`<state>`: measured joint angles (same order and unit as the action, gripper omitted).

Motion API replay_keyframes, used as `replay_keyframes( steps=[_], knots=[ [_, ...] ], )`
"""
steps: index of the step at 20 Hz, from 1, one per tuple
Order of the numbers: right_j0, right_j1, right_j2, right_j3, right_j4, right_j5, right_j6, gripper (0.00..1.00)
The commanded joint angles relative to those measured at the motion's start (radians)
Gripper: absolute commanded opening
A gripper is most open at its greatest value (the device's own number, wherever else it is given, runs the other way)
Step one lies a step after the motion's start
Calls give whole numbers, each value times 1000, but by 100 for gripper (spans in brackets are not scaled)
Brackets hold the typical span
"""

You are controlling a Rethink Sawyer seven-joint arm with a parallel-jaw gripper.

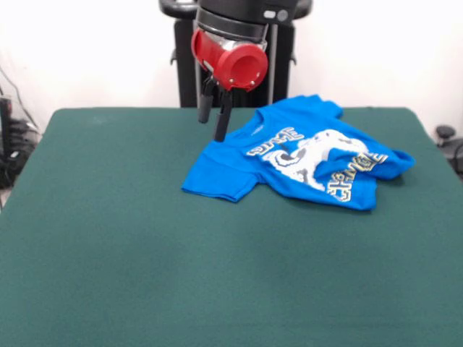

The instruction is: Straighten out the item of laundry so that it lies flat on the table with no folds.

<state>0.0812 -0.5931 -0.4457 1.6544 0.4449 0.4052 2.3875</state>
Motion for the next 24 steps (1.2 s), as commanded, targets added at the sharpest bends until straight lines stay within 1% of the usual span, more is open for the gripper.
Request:
replay_keyframes(
  steps=[1,2,6,11,16,24],
  knots=[
    [-138,-77,211,35,-171,64,-251,100],
    [-138,-62,214,27,-178,46,-236,100],
    [-146,-32,231,-33,-229,78,-173,100],
    [-161,-27,266,-80,-281,123,-109,100],
    [-180,-22,331,-103,-270,190,-89,100],
    [-179,6,378,-131,-290,232,-58,100]
  ],
)
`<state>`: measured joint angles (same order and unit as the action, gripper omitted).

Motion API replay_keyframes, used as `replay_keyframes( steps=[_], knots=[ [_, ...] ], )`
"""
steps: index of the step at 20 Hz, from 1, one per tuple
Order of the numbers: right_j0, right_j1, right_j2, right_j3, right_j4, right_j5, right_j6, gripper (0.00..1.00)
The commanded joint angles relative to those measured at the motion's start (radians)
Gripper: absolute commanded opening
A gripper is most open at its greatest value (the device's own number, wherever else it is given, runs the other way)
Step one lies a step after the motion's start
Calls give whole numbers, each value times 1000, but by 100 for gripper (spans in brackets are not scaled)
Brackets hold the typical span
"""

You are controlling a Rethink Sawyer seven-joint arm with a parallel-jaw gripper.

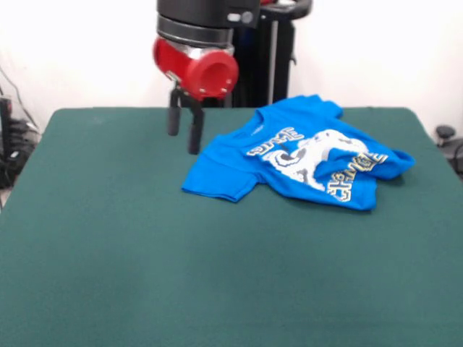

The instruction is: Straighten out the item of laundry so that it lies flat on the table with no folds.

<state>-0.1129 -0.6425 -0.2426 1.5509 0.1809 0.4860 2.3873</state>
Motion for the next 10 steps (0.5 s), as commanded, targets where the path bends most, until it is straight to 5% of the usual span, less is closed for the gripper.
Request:
replay_keyframes(
  steps=[1,10],
  knots=[
    [20,57,171,-32,-33,157,-51,100],
    [28,171,142,-85,-110,98,-31,100]
  ],
)
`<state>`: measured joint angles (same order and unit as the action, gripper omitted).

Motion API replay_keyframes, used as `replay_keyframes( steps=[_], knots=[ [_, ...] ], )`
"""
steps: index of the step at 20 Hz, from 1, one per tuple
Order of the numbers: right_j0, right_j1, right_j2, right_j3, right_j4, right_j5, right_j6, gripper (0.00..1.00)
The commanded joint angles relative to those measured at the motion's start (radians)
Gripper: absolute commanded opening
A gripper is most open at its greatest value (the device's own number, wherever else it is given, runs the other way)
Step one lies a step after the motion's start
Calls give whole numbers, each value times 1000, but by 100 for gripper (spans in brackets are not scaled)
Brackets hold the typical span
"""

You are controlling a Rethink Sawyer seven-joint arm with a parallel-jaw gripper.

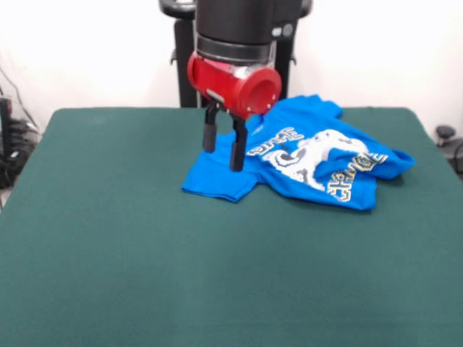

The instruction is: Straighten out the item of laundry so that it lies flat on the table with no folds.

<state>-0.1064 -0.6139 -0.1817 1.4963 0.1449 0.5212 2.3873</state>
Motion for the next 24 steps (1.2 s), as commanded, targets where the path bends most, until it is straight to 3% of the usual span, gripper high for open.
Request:
replay_keyframes(
  steps=[1,5,11,17,24],
  knots=[
    [23,163,75,-39,-82,45,-20,100],
    [56,229,19,-84,-120,-7,34,100],
    [99,255,-46,-125,-155,30,85,100],
    [46,184,56,-32,-114,86,16,100],
    [-1,116,102,86,-120,75,-40,100]
  ],
)
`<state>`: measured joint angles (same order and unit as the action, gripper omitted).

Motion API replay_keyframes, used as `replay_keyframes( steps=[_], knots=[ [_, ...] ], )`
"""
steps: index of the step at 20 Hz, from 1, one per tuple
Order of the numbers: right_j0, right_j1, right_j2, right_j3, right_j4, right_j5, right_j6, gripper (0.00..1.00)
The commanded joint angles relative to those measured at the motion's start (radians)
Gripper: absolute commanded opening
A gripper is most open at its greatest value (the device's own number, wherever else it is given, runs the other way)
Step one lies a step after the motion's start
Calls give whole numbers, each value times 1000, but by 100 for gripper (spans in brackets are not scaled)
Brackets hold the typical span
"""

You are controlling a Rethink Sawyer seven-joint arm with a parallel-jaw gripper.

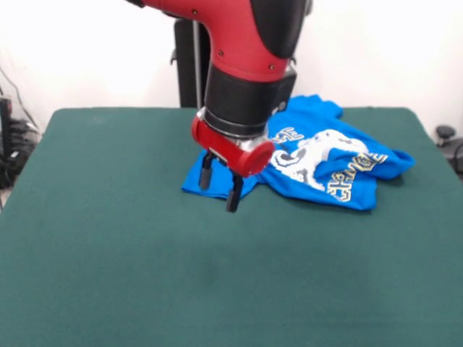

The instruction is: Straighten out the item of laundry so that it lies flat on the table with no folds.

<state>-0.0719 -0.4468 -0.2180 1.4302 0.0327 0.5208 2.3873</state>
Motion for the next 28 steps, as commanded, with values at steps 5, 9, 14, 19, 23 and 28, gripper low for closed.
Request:
replay_keyframes(
  steps=[5,9,14,19,23,28],
  knots=[
    [-47,-66,147,199,-35,62,-49,100],
    [-57,-79,166,249,-41,33,-41,100],
    [-100,-97,232,329,-34,-18,-59,100],
    [-118,-103,272,376,-55,-70,-47,0],
    [-95,-107,255,395,-55,-103,0,0],
    [-69,-69,238,383,-64,-123,43,0]
  ],
)
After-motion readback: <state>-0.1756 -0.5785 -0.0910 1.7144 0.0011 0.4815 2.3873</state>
